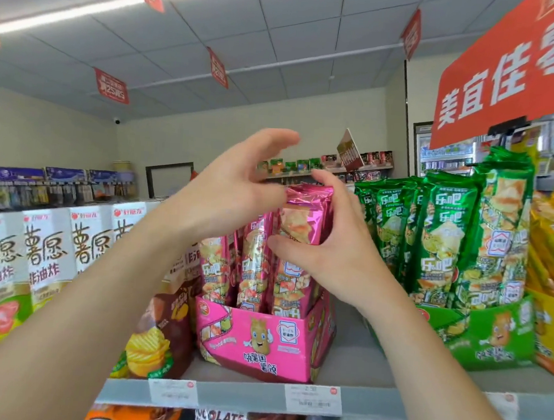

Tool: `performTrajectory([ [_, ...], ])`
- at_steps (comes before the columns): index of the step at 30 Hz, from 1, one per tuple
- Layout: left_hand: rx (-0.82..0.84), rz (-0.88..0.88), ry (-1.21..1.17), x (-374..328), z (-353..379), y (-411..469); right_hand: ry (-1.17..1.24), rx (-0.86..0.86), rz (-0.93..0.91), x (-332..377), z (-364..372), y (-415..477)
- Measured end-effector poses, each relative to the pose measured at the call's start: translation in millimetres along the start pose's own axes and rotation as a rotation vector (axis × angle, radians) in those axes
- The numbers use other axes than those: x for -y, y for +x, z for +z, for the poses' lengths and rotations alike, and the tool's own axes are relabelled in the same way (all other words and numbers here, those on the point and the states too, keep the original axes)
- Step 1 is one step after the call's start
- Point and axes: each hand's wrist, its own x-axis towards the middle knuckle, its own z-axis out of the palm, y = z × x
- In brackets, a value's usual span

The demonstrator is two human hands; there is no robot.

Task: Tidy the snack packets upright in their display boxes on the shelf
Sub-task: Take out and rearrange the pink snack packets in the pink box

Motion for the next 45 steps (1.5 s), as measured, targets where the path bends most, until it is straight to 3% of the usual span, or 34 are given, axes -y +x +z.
performTrajectory([
  [3, 0.205, 0.017, 0.471, 4, -7, 7, 0.217, 0.155, -0.022, 0, -1, 9],
  [6, 0.334, -0.052, 0.596, 5, -8, 21, 0.401, 0.242, 0.023, -5, -6, 22],
  [9, 0.387, -0.073, 0.743, 16, -9, 29, 0.429, 0.273, 0.075, -10, -10, 27],
  [12, 0.329, -0.029, 0.86, 25, -8, 33, 0.421, 0.25, 0.107, -14, -13, 26],
  [17, 0.179, -0.004, 0.973, 29, -14, 47, 0.506, 0.115, 0.149, -18, -10, 21],
  [22, 0.46, -0.047, 1.061, 29, -1, 65, 0.493, 0.083, 0.151, -16, -9, 17],
  [25, 0.457, -0.012, 1.173, 32, 8, 72, 0.489, 0.072, 0.146, -16, -10, 16],
  [30, 0.515, -0.111, 0.898, 28, 12, 80, 0.49, 0.061, 0.135, -16, -9, 18],
  [36, 0.266, -0.082, 0.731, 23, 5, 92, 0.366, 0.064, 0.098, -14, -13, 16],
  [42, -0.398, 0.05, 0.64, 20, -13, 89, 0.308, 0.107, 0.144, -6, -15, 16],
  [45, -0.641, 0.159, 0.604, 6, -27, 70, 0.317, 0.075, 0.142, -3, -16, 17],
])
